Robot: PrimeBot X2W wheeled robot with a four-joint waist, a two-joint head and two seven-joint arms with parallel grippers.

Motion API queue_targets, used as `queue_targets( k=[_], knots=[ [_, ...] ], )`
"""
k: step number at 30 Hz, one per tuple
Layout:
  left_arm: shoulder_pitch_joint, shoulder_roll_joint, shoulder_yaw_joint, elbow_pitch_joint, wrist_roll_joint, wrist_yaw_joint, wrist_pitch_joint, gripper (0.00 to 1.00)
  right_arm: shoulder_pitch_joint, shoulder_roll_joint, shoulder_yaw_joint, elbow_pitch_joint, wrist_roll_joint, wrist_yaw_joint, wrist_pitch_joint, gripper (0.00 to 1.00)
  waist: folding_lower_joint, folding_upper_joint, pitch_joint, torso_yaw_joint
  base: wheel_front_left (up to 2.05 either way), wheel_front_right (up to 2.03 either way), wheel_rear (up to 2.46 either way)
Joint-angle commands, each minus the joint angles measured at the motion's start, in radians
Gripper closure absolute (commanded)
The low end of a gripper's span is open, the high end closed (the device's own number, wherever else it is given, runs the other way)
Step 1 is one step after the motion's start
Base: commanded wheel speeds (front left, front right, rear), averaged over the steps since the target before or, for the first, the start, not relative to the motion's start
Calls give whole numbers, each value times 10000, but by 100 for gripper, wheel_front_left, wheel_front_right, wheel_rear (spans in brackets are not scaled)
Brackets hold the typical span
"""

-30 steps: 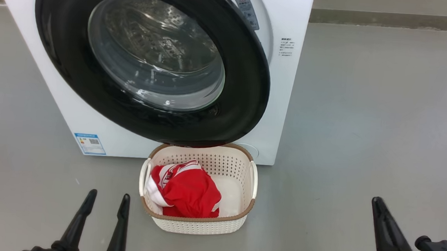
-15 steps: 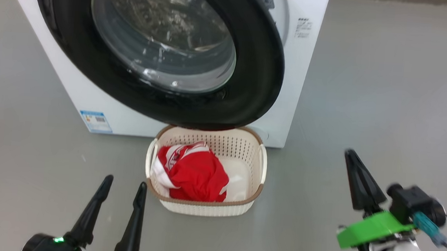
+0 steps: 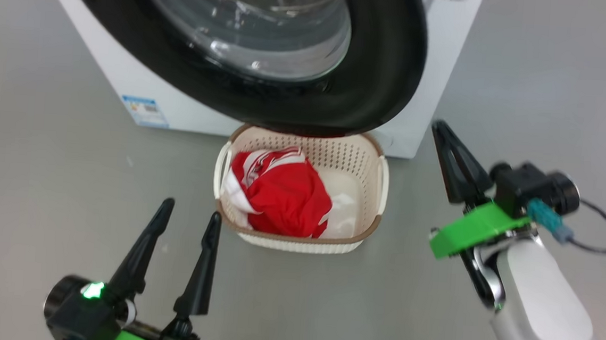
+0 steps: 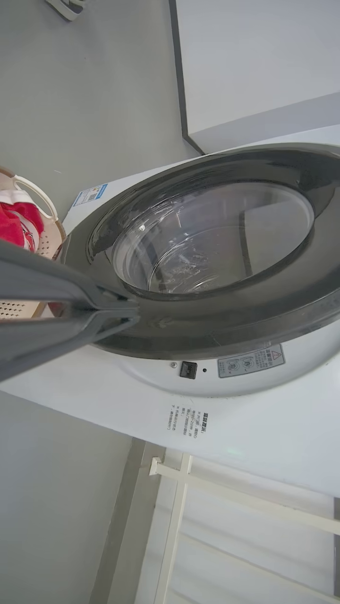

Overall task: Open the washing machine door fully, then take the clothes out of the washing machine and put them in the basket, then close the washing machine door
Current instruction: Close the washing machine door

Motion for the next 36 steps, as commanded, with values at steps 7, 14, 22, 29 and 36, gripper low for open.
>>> queue_targets(
  k=[7,14,22,29,36],
  knots=[
    [-815,-27,106,-320,38,-99,-80,0,-1946,63,727,806,-247,48,-63,100,0,0,983,663,0,0,0],
    [-1117,-57,14,-352,3,-123,-80,0,-3106,63,824,1433,-389,48,-63,100,0,0,1498,930,0,0,0],
    [-1438,-86,-152,-334,-50,-142,-80,0,-4186,63,402,1694,-702,48,-63,100,0,0,1934,1214,0,0,0],
    [-1537,-100,-186,-272,-129,-149,-80,0,-4722,15,-14,1912,-1111,48,-63,100,0,0,2095,1384,0,0,0],
    [-1671,-107,-321,-253,-226,-153,-80,0,-5553,-323,-291,2411,-1347,48,-63,100,0,0,2373,1557,0,0,0]
  ],
)
